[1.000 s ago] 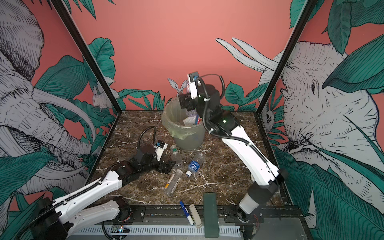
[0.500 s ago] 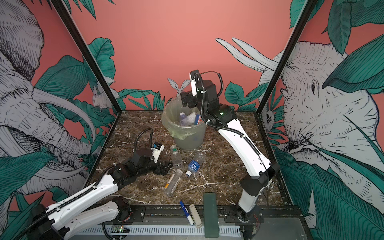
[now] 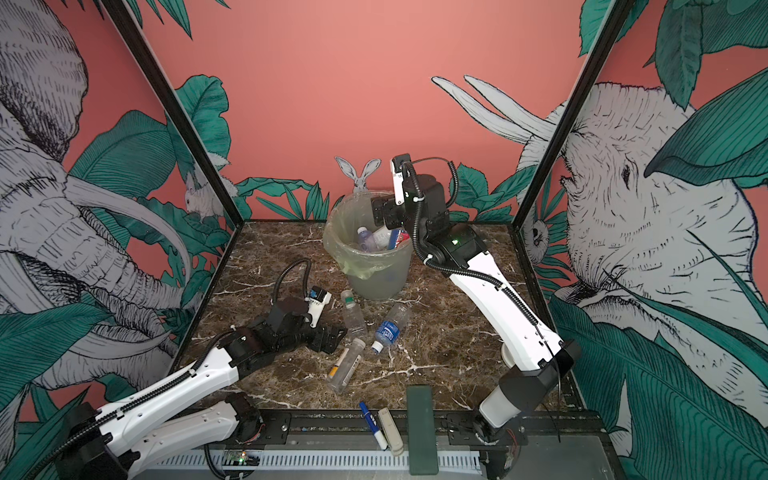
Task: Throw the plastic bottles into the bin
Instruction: 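Open the right gripper to drop the bottle into the bin, then withdraw the right gripper from the bin while the left gripper lowers toward the tea bottle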
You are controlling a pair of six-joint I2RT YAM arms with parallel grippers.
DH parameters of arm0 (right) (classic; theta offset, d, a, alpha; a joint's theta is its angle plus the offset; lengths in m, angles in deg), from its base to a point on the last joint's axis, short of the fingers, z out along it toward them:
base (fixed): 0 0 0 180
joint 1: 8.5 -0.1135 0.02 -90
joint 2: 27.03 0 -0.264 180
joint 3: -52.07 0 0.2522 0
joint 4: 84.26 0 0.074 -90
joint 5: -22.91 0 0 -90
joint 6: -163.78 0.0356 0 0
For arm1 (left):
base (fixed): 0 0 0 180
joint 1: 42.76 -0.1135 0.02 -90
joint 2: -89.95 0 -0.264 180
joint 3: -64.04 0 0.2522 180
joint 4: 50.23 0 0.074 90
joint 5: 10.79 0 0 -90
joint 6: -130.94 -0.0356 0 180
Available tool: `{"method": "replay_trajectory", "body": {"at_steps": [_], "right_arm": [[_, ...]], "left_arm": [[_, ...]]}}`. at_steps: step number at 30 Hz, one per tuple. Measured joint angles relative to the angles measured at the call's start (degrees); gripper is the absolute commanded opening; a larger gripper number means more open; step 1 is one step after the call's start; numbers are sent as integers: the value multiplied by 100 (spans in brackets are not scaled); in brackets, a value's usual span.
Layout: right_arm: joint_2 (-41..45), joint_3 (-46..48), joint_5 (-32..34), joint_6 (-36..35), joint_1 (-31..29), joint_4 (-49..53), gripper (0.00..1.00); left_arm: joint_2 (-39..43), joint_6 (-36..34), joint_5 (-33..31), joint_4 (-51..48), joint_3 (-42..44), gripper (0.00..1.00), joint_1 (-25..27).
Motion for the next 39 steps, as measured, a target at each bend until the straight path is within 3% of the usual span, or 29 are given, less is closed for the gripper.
{"method": "replay_trajectory", "body": {"at_steps": [22, 39], "right_arm": [[1987, 3757, -17, 975, 2, -258, 99], [3073, 5174, 26, 1335, 2, -295, 99]], "left_arm": [[-413, 74, -321, -125, 188, 100, 796], [-1060, 254, -501, -81, 186, 99, 1303]]}}
